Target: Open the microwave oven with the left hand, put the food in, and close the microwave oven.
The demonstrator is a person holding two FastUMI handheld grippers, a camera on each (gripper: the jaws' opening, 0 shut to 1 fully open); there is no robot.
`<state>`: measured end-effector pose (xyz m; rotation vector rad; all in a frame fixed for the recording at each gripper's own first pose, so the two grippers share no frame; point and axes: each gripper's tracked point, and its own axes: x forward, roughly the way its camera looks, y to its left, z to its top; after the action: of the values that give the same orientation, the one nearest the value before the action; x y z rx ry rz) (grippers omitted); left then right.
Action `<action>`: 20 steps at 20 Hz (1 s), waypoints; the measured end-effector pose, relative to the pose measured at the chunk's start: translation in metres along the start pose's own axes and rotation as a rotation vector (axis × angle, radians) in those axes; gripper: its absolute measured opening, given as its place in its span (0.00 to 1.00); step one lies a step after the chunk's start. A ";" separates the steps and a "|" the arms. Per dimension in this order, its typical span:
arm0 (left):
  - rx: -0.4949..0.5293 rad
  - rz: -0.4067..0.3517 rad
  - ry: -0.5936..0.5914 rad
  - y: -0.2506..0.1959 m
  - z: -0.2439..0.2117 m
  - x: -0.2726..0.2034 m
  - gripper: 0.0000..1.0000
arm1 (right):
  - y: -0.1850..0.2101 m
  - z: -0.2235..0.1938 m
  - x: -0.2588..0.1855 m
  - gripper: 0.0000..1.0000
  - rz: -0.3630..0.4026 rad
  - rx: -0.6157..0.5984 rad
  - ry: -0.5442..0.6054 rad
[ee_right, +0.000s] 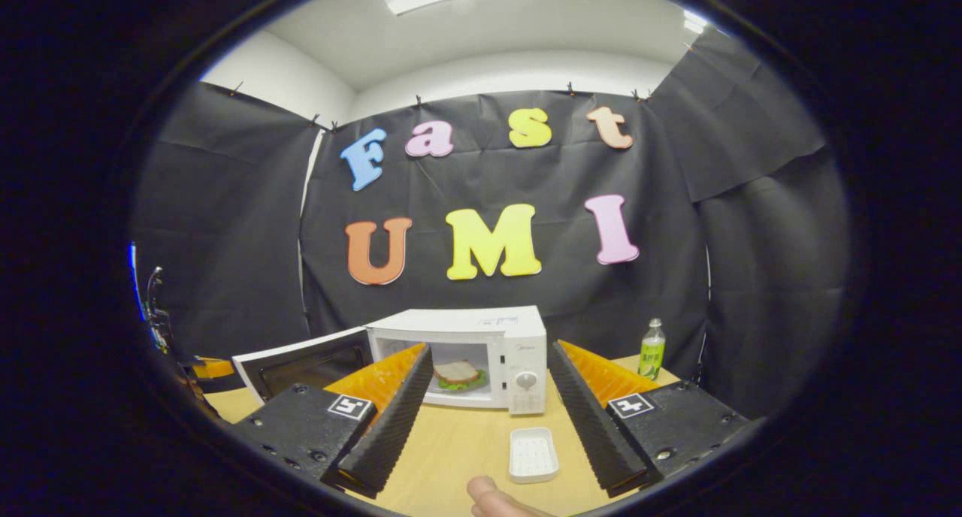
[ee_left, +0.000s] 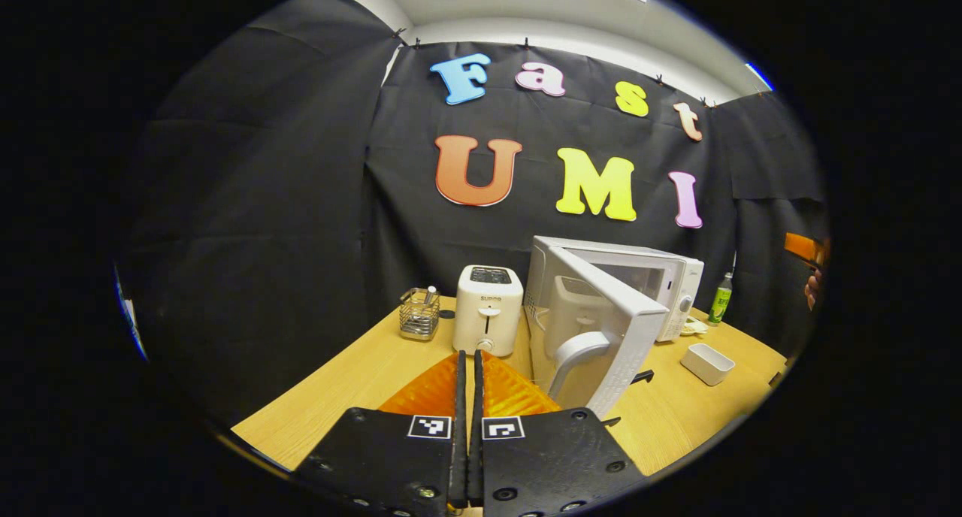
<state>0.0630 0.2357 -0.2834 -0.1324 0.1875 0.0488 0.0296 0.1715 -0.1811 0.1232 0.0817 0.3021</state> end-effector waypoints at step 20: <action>0.068 -0.342 0.002 -0.182 -0.022 0.055 0.00 | -0.068 0.019 -0.047 0.99 -0.001 0.031 -0.056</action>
<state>0.1239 0.0540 -0.2924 -0.0956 0.1661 -0.2980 0.0066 0.0913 -0.1686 0.1625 0.0305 0.2964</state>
